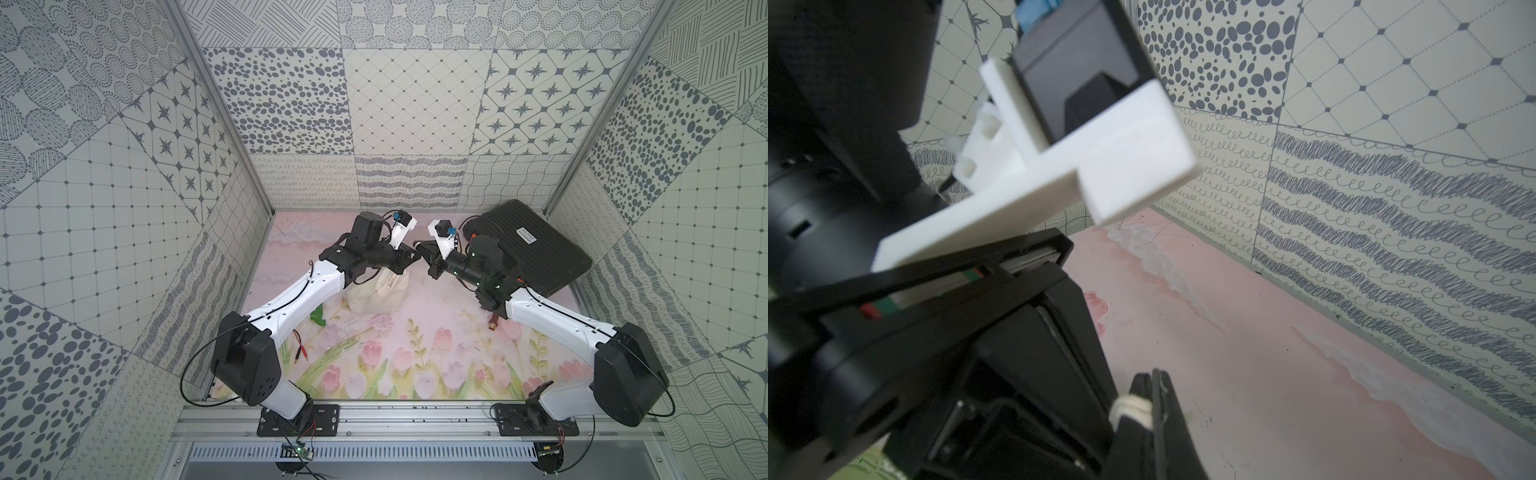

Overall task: Close the soil bag
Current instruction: Frap the soil bag at the center of the board.

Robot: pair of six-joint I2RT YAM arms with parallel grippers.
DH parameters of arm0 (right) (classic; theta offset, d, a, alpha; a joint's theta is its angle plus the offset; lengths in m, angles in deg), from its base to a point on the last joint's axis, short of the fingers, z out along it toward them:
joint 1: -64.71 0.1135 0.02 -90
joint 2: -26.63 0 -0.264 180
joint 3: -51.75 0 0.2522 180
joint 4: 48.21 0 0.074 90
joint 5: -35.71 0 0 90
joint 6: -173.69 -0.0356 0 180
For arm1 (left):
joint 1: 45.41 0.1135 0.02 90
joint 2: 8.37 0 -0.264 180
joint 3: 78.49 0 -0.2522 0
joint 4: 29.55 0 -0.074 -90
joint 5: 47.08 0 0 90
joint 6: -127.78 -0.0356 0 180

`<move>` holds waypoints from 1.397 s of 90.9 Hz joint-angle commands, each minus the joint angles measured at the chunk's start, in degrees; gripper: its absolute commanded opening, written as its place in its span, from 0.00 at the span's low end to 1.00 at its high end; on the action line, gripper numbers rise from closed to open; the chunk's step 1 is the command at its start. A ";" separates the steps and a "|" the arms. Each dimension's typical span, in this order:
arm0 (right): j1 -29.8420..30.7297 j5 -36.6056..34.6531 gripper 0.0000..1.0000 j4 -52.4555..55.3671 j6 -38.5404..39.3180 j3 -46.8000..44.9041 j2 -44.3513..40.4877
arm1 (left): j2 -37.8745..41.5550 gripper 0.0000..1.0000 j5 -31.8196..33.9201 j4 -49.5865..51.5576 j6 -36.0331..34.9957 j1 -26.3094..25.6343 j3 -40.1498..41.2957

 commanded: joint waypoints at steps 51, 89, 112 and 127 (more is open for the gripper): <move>-12.81 -15.33 0.00 0.55 -5.18 10.90 -3.89 | -0.85 0.01 6.99 17.85 -4.14 -3.46 7.59; -16.00 -12.26 0.00 -0.96 -7.29 11.18 -2.86 | -2.69 0.09 5.30 23.59 -5.27 -3.61 6.27; -17.92 -12.41 0.00 -0.05 -8.21 12.69 -2.33 | -3.85 0.00 6.98 29.13 -5.53 -3.92 4.46; -19.59 -13.49 0.00 0.31 -9.32 14.83 -1.06 | -6.56 0.00 8.02 33.53 -5.75 -6.06 3.85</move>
